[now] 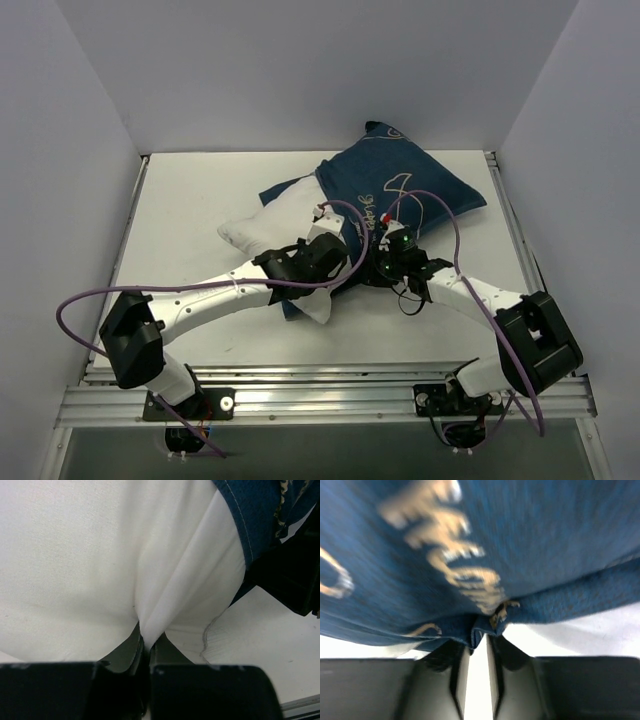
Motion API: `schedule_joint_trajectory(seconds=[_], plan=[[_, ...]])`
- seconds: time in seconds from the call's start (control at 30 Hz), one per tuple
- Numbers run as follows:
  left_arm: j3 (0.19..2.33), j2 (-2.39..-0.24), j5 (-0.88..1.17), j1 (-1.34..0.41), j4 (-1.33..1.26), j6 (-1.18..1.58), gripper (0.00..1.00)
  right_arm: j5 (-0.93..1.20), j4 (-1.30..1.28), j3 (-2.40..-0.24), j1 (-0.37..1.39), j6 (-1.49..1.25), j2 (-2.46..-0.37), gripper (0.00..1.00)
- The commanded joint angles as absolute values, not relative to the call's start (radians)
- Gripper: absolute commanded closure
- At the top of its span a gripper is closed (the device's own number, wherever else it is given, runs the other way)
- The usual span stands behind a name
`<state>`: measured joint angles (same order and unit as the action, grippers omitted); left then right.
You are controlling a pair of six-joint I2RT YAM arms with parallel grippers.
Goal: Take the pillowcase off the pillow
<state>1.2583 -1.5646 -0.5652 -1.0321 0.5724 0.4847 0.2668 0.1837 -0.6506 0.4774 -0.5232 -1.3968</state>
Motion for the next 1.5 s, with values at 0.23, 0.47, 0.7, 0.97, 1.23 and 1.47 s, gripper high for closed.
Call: schedule_joint_trajectory(seconds=[0.23,0.47,0.7,0.97,1.23,1.47], plan=[[1.224,-1.488,-0.511,-1.005,0.575,0.488,0.98,0.29,0.285,-0.723,0.466,-0.525,-1.365,1.0],[1.221,-1.496,-0.48,-1.003,0.552,0.492,0.98,0.298,0.304,-0.721,0.5,-0.537,-1.371,0.86],[1.233,-1.494,-0.469,-1.003,0.545,0.489,0.98,0.269,0.321,-0.73,0.541,-0.548,-1.414,0.72],[1.252,-1.477,-0.451,-0.992,0.551,0.488,0.98,0.216,0.374,-0.721,0.581,-0.568,-1.477,0.8],[1.24,-1.419,-0.497,-0.931,0.676,0.492,0.98,0.08,0.259,-0.755,0.444,-0.564,-1.46,1.0],[1.189,-1.269,-0.522,-0.821,0.813,0.486,0.98,0.061,0.08,-0.863,0.229,-0.551,-1.391,1.0]])
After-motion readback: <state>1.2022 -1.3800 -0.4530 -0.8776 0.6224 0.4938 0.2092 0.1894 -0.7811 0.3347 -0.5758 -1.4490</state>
